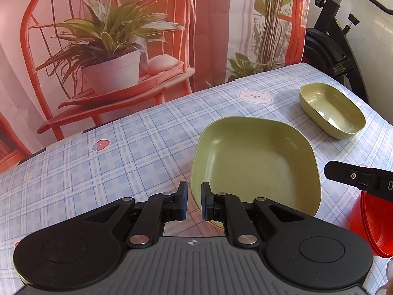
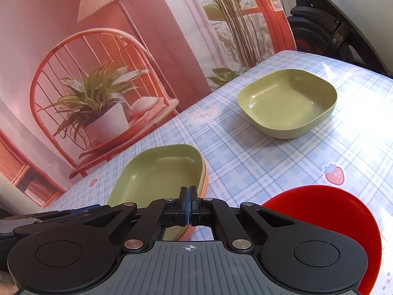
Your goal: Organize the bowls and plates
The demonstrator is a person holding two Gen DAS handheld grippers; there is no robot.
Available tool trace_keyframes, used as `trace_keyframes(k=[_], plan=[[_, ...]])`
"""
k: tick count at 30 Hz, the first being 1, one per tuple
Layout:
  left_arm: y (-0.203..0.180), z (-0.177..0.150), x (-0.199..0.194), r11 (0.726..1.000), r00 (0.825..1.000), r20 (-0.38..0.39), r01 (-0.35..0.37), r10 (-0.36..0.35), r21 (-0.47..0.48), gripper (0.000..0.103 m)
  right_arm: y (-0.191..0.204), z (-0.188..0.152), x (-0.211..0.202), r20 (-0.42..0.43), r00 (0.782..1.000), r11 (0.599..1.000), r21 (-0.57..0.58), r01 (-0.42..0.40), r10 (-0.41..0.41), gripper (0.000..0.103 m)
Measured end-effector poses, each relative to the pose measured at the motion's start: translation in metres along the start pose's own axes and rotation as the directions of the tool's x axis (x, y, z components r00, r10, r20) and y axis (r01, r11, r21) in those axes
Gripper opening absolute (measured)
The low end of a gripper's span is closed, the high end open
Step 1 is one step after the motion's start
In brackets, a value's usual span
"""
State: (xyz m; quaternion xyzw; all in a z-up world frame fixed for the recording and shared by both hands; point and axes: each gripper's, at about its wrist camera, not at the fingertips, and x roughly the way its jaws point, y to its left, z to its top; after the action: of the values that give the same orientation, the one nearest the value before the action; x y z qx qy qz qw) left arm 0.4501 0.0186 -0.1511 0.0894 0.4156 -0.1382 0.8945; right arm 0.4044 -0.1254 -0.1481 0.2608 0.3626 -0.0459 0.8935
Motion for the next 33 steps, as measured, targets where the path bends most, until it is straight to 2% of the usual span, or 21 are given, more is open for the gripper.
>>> trace_keyframes(k=[4, 9, 17, 23, 28, 33], plan=[[0.001, 0.006, -0.020, 0.998, 0.999, 0.042, 0.016, -0.013, -0.066, 0.012, -0.004, 0.010, -0.016, 0.069, 0.998, 1.000, -0.018, -0.012, 0.013, 0.001], [-0.013, 0.012, -0.042, 0.998, 0.996, 0.089, 0.017, -0.011, -0.068, 0.012, -0.024, 0.027, -0.039, 0.145, 0.989, 1.000, -0.011, -0.002, 0.004, 0.003], [-0.034, 0.017, -0.054, 0.994, 0.989, 0.147, 0.026, -0.010, -0.103, 0.012, -0.070, 0.040, -0.069, 0.207, 0.978, 1.000, -0.019, 0.013, -0.009, 0.005], [-0.053, 0.020, -0.048, 0.995, 0.991, 0.136, 0.027, -0.014, -0.091, 0.012, -0.102, 0.043, -0.082, 0.258, 0.963, 0.995, -0.049, 0.086, -0.071, 0.006], [-0.073, 0.029, -0.042, 0.995, 0.990, 0.136, 0.049, -0.037, -0.084, 0.013, -0.131, 0.045, -0.085, 0.271, 0.959, 0.995, -0.025, 0.094, -0.084, 0.007], [-0.093, 0.037, -0.035, 0.995, 0.986, 0.149, 0.079, -0.069, -0.062, 0.030, -0.159, 0.047, -0.083, 0.277, 0.957, 0.996, -0.001, 0.093, -0.089, 0.011]])
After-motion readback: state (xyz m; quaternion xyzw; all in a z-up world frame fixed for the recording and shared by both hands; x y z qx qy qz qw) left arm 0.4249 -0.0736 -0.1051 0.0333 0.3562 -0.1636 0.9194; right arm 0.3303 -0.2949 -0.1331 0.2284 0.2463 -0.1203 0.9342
